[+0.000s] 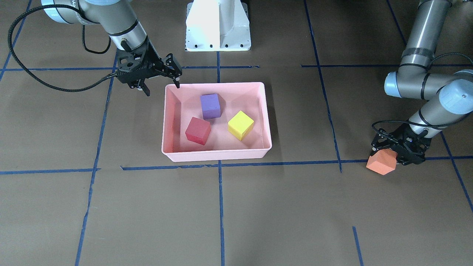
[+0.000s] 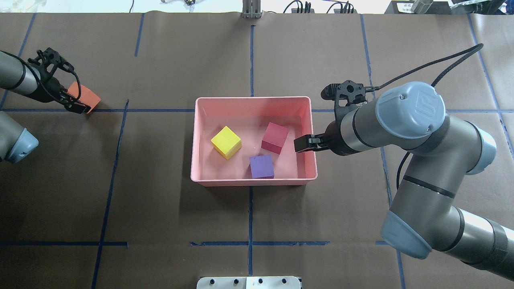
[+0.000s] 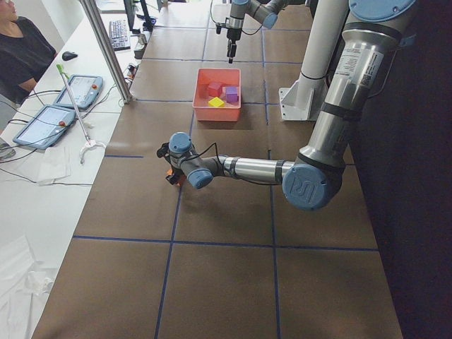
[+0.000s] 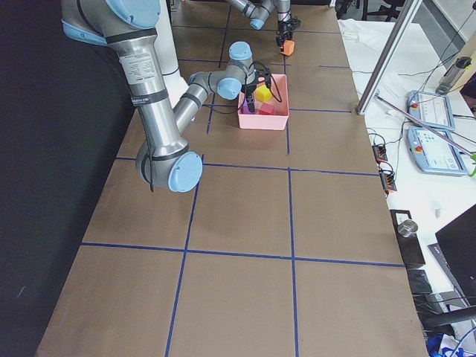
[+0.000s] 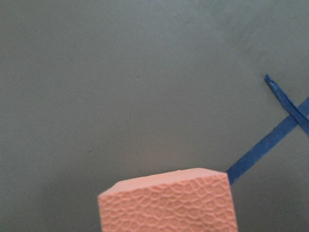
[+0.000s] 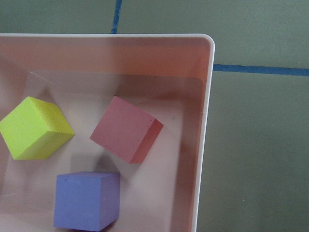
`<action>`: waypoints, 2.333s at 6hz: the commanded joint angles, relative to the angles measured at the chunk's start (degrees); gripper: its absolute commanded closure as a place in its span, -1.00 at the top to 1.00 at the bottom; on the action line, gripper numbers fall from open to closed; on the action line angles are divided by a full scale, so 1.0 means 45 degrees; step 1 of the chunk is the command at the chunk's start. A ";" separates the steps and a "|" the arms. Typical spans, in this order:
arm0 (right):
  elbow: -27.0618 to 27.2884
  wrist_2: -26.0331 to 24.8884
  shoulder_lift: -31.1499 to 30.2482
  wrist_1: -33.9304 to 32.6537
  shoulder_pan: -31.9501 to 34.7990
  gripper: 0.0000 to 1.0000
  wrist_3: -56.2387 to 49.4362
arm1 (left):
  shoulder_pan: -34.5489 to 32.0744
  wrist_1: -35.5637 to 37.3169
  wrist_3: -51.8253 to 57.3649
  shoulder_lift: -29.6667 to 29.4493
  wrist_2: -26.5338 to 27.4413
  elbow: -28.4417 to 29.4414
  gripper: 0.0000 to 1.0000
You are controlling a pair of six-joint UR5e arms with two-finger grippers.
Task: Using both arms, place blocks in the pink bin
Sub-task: 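Carry the orange cube into the bin and release it with the left gripper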
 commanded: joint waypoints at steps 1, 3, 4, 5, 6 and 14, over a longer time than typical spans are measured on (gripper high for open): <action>0.0199 0.0031 -0.0144 0.0000 0.0072 1.00 0.0001 | 0.0048 -0.0012 -0.3832 -0.0926 -0.0016 -0.1680 -0.67; 0.0706 0.0050 -0.0650 0.0000 0.0092 1.00 -0.0018 | 0.2205 -0.0012 -0.9425 -0.1774 0.0023 -0.3591 -0.61; 0.0708 0.0031 -0.0672 0.0000 0.0131 1.00 -0.0018 | 0.3358 0.0046 -1.1091 -0.1813 0.0042 -0.4685 -0.59; 0.0689 0.0031 -0.0711 0.0000 0.0151 1.00 -0.0018 | 0.3853 0.0085 -1.1881 -0.2278 0.0062 -0.5082 -0.58; 0.0708 0.0031 -0.0769 0.0019 0.0151 1.00 -0.0018 | 0.4535 0.0105 -1.2159 -0.2456 0.0082 -0.5086 -0.50; 0.0923 0.2149 -0.2812 0.0058 0.2678 1.00 -0.1917 | 0.2290 0.0104 -0.8962 0.1180 0.0209 -0.6454 1.00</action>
